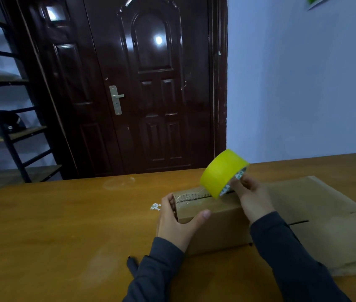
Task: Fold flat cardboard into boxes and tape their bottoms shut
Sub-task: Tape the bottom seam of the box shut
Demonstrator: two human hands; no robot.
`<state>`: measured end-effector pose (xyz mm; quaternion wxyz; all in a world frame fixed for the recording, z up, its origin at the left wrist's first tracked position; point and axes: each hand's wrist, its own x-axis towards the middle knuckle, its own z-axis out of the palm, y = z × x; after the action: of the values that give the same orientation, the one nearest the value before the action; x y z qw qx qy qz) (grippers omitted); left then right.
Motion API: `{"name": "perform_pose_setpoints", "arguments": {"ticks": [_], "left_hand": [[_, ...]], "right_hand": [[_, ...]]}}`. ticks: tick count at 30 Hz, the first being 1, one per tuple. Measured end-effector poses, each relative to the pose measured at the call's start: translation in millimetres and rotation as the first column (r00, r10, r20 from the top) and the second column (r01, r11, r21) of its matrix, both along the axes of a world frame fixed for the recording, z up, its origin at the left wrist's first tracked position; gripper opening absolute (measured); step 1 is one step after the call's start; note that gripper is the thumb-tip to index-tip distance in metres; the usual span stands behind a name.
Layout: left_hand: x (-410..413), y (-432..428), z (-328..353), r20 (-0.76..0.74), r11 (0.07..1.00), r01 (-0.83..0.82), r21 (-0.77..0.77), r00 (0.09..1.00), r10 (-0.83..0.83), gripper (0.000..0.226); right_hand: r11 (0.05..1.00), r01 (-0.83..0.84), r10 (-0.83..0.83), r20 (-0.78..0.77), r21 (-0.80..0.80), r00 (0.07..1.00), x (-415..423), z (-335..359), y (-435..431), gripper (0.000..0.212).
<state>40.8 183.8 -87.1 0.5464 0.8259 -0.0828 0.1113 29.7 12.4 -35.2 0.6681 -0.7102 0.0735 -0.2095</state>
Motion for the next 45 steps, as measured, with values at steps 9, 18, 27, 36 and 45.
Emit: {"name": "perform_pose_setpoints", "arguments": {"ticks": [9,18,27,36,45], "left_hand": [[-5,0,5,0.017,1.0,-0.001,0.0,1.0,0.001,0.105],[-4,3,2,-0.019,1.0,-0.004,0.026,1.0,0.004,0.125],[-6,2,5,-0.008,1.0,-0.004,0.008,1.0,0.004,0.114],[-4,2,2,-0.001,1.0,0.004,0.011,1.0,-0.004,0.121],[-6,2,3,0.001,1.0,-0.002,0.029,1.0,0.002,0.119]], "right_hand": [[0.974,0.215,-0.221,0.106,0.071,0.969,14,-6,-16,0.019],[0.865,0.492,-0.469,0.186,-0.101,0.863,11,-5,-39,0.02],[0.786,0.564,-0.506,0.261,-0.253,0.822,10,-9,-44,0.023],[0.727,0.576,-0.525,0.238,-0.374,0.817,6,-9,-43,0.027],[0.661,0.586,-0.554,0.222,-0.469,0.803,10,-14,-44,0.026]]}}
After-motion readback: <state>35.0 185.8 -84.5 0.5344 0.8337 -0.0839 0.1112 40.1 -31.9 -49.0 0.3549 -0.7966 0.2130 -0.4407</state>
